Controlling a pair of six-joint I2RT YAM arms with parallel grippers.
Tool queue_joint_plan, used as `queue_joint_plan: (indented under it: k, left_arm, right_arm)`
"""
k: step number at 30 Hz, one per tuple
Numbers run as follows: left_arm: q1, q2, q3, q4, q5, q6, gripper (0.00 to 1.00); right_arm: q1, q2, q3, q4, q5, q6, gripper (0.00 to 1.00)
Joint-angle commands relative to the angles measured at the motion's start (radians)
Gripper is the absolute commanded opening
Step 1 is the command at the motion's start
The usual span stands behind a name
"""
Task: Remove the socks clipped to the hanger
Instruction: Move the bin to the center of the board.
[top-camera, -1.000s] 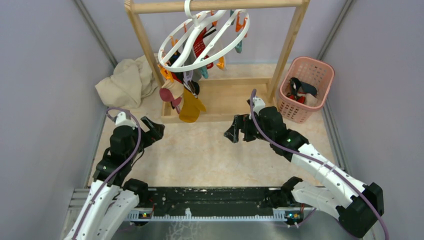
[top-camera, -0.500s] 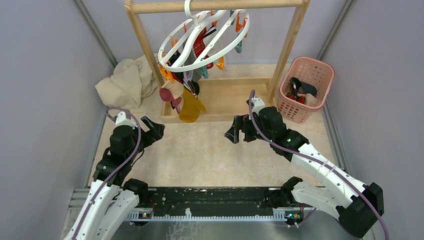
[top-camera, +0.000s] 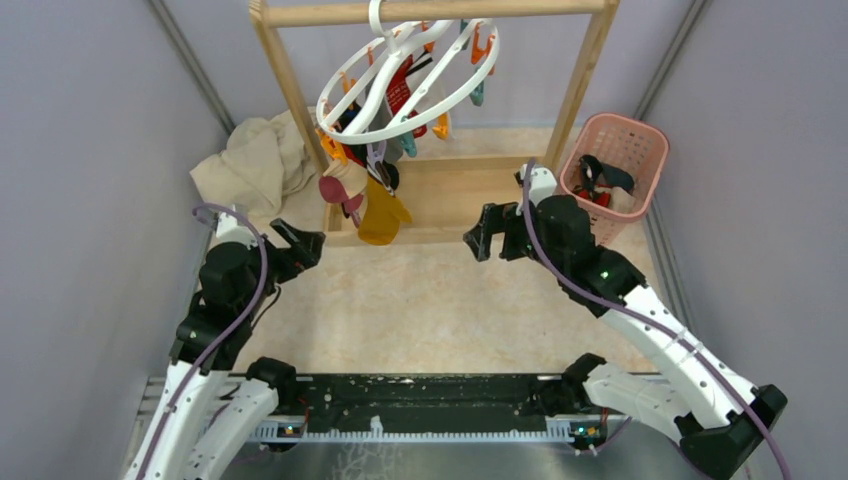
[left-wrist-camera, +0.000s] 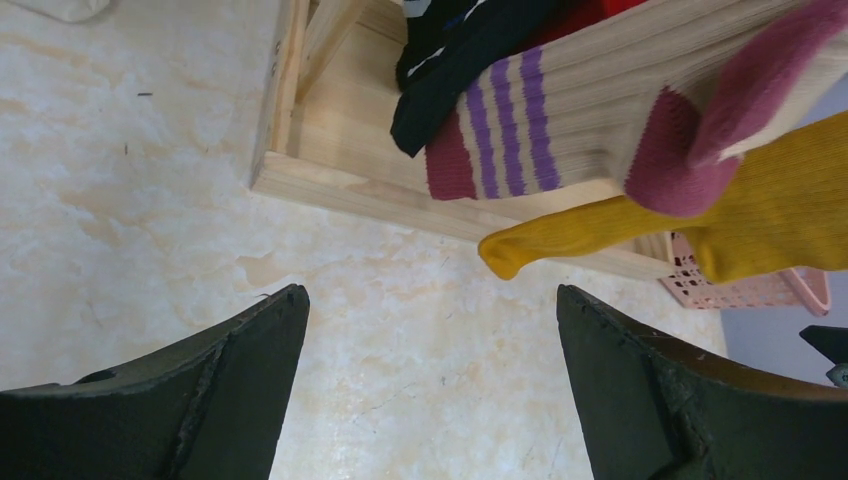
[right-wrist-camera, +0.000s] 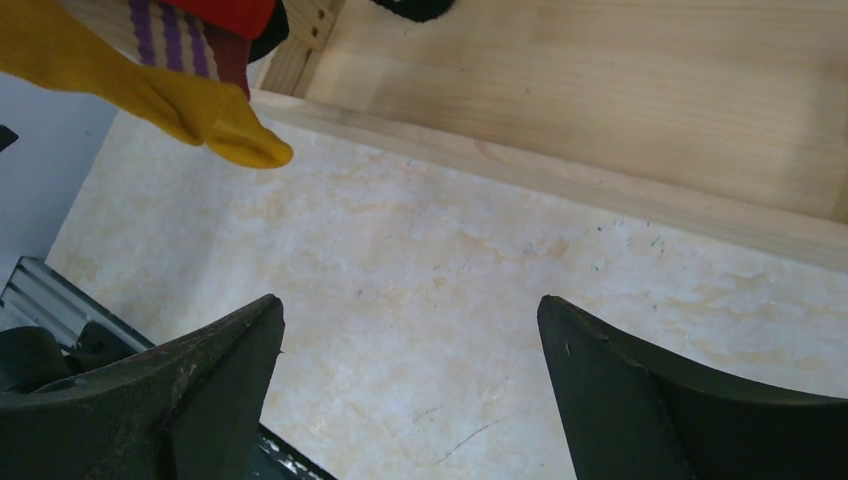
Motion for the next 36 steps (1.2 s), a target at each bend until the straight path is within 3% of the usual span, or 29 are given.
queue_joint_plan:
  k: [1,14,21,28,36]
  left_arm:
    - [-0.004,0.016,0.068,0.004,0.030,0.030,0.99]
    - [-0.003,0.043,0.087,0.051,0.064,0.053,0.99]
    - [-0.004,0.095,0.073,0.110,0.110,0.060,0.99]
    - [-0.004,0.144,0.045,0.144,0.136,0.064,0.99]
    - [-0.004,0.110,0.028,0.120,0.120,0.075,0.99]
  right_arm:
    - [0.002,-0.045,0.086,-0.010,0.079,-0.060,0.99]
    - [-0.034,0.014,0.272,-0.130,0.445,-0.166,0.99]
    - [-0.326,0.062,0.331,-0.178,0.342,-0.136,0.97]
    - [-0.494,0.136,0.344,-0.167,0.333,-0.058,0.94]
    - [-0.591,0.252,0.313,-0.097,0.251,0.005,0.85]
